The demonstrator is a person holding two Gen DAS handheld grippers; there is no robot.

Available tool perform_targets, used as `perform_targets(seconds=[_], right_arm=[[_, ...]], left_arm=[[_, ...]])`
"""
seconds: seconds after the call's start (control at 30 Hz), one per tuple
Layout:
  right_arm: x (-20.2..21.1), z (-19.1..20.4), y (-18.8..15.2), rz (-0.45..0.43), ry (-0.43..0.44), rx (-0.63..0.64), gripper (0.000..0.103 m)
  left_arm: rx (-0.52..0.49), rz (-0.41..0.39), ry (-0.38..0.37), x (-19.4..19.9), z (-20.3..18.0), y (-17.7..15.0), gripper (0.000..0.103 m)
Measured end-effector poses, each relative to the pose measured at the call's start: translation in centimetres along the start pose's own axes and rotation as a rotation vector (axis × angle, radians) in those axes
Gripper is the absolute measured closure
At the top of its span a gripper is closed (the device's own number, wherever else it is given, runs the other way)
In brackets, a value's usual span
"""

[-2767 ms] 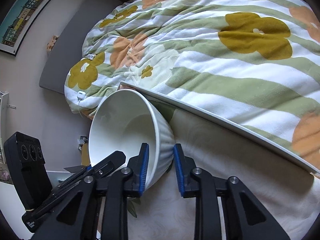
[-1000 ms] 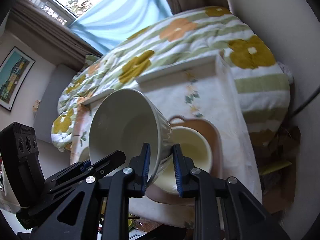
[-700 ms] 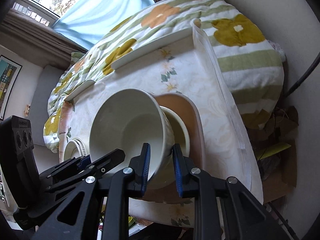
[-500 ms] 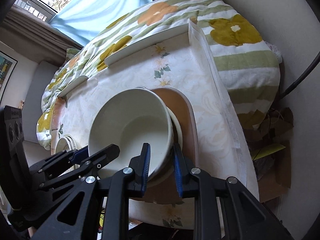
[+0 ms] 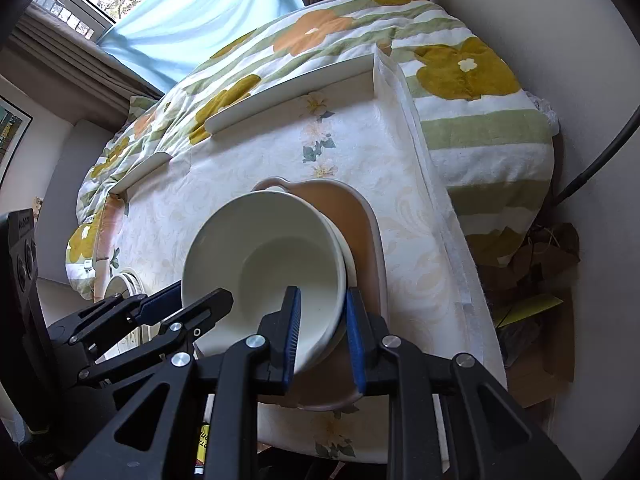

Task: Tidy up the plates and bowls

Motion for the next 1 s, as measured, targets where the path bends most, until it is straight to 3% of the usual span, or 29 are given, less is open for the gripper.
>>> perform_targets(seconds=[0.3, 0.6, 0.63, 0.67, 0.7, 0.73, 0.8, 1.0], right_arm=[[1.0, -0.1, 0.0, -0.020, 0.030, -0.014, 0.082], [6.2, 1.4, 0.7, -0.110, 0.055, 0.081, 0.081], [6.8, 1.6, 0.8, -0.120, 0.061, 0.100, 0.072], [7.1, 1.6, 0.8, -0.126, 0.063, 0.111, 0.049], [7.5, 1.7, 0.8, -0.133, 0.059, 0.127, 0.036], [7.8, 1.8, 0.7, -0.139, 0.052, 0.140, 0.023], [8.0, 1.7, 0.6, -0.130, 0.018, 0.169, 0.022], [6.4, 1.3, -1.7, -0.010, -0.121, 0.287, 0.022]], left_arm=[[0.033, -0.014, -0.026, 0.9, 0.5, 0.1, 0.079], [-0.004, -0.110, -0.005, 6.6, 1.9, 1.0, 0.077], [-0.010, -0.112, 0.000, 7.0, 2.2, 0.9, 0.073], [-0.012, -0.112, 0.006, 7.4, 2.6, 0.8, 0.052], [-0.012, -0.119, 0.010, 7.8, 3.1, 0.5, 0.016], [-0.007, -0.133, 0.012, 8.2, 3.6, 0.3, 0.004], [-0.002, -0.157, 0.018, 8.9, 4.5, -0.2, 0.000], [-0.060, -0.057, -0.006, 7.5, 5.5, -1.8, 0.000]])
Point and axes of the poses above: each gripper's, at about its wrist camera, not at the fingertips, and x roughly against the way its jaws point, z to its left, y to its top, the point moved 2 cm from there along -x, roughly the way its jaws point, and after that the axes turned 6 degrees about -z, right-handed, at the moved point
